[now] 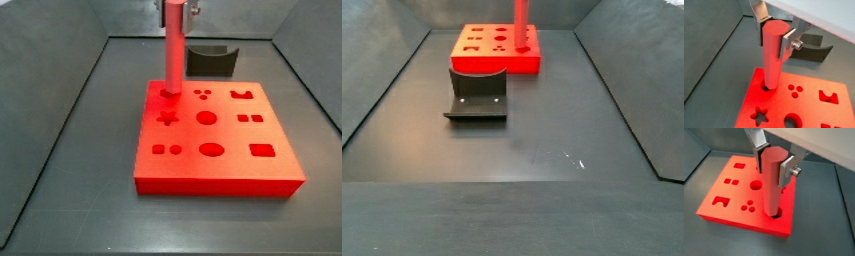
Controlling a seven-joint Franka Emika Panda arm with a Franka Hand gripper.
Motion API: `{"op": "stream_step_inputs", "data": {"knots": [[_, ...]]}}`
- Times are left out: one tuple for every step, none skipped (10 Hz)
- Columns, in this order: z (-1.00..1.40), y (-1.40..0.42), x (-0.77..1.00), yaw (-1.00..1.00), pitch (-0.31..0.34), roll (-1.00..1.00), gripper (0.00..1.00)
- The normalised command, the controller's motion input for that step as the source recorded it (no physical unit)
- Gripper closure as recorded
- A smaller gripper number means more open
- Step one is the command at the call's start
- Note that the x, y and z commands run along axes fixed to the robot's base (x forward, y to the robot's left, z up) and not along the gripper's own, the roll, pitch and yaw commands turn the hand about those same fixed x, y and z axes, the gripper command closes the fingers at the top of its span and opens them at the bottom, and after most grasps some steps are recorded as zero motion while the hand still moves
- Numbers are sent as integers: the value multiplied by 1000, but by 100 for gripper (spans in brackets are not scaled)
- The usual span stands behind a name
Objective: Insert the hexagon object.
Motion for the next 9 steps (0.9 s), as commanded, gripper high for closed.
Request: {"op": "stream_step_inputs", "data": {"knots": [[-100, 0, -14, 103, -119, -46, 100], [-126, 0, 0, 94, -127, -60, 100], [-151, 0, -17, 80, -130, -51, 100], [-151, 0, -43, 100, -130, -46, 100], [-94, 0, -123, 137, -144, -23, 100], [-46, 0, -160, 163, -157, -19, 100], [0, 0, -169, 163, -156, -10, 100], [0, 0, -160, 166, -159, -34, 100], [-14, 0, -106, 160, -143, -33, 100]]}}
